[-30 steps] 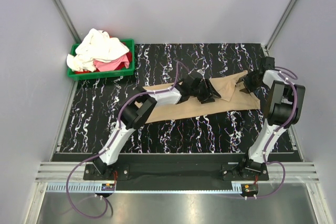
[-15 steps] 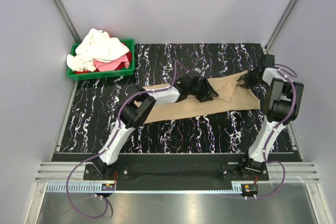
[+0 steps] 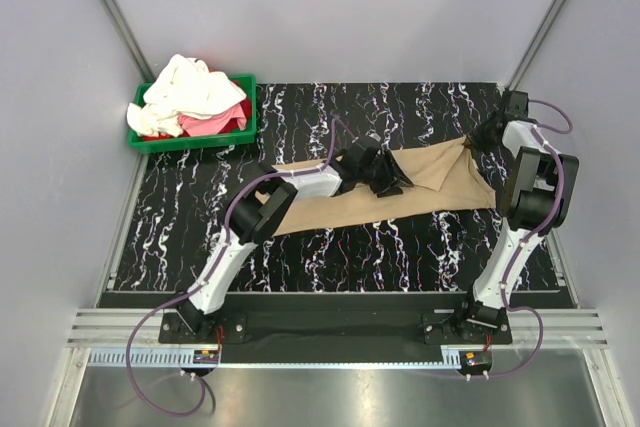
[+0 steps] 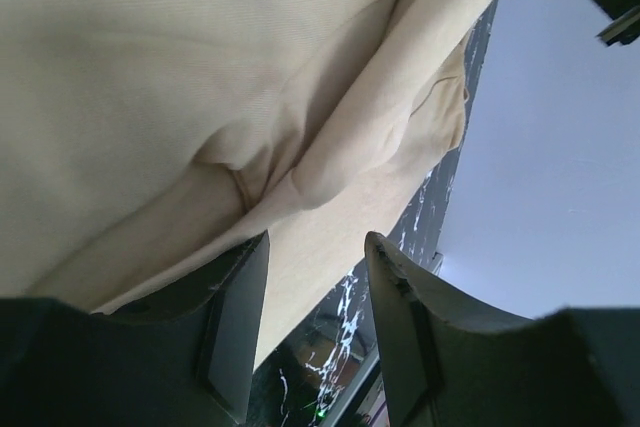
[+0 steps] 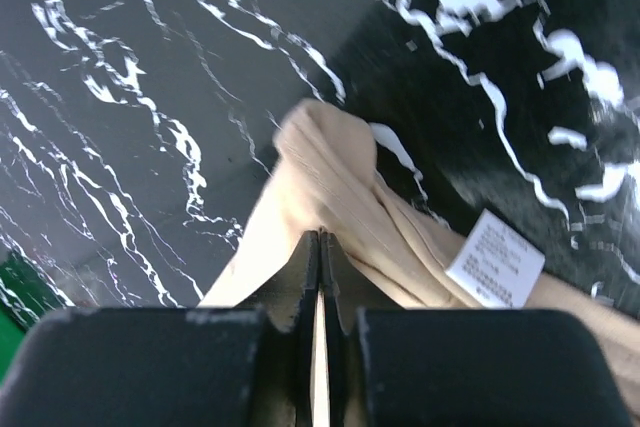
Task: Fold and stack the t-shirts
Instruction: Fold the tshirt
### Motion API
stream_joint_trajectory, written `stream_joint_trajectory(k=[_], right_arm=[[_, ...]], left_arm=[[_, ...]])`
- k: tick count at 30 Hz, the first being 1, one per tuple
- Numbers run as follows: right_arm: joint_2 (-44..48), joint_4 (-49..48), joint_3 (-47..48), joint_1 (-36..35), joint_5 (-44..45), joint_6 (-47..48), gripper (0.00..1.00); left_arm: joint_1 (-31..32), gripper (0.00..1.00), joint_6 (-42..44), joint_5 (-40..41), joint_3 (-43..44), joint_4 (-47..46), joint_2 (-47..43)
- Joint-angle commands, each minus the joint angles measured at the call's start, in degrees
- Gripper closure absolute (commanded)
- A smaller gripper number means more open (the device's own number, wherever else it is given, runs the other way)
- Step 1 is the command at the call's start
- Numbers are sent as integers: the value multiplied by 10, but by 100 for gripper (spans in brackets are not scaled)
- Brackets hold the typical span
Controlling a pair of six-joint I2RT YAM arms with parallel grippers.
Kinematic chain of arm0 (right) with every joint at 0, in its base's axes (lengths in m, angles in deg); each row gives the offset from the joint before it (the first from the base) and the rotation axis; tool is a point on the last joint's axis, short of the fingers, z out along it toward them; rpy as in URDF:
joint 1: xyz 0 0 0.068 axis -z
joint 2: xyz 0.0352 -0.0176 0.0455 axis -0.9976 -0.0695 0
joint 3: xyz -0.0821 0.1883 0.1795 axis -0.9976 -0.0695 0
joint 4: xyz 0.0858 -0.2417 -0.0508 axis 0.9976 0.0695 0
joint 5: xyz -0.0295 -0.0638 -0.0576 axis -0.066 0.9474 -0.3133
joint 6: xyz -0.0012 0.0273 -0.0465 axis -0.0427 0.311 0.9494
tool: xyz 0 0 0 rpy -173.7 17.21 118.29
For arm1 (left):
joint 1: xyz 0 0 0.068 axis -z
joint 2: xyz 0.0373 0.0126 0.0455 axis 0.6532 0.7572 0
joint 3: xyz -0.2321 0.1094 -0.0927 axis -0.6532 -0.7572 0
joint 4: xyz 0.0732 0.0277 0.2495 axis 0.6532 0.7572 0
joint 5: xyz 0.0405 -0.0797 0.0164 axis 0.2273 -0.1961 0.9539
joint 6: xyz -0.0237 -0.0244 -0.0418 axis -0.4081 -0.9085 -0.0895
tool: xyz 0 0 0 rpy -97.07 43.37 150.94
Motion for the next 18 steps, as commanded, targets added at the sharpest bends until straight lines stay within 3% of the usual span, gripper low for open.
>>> stream_joint_trajectory(k=[1, 9, 13, 18], right_arm=[[-2, -41, 26, 2, 2, 55, 94], [23, -40, 3, 2, -4, 50, 68], [72, 21, 13, 2, 37, 34, 66], [106, 47, -1, 0, -1, 26, 69]], left_arm=[[-3, 52, 6, -10, -5, -11, 9], [-3, 52, 13, -21, -1, -5, -11], [-3, 51, 27, -30, 22, 26, -38], [-3, 50, 56, -30, 27, 53, -78]])
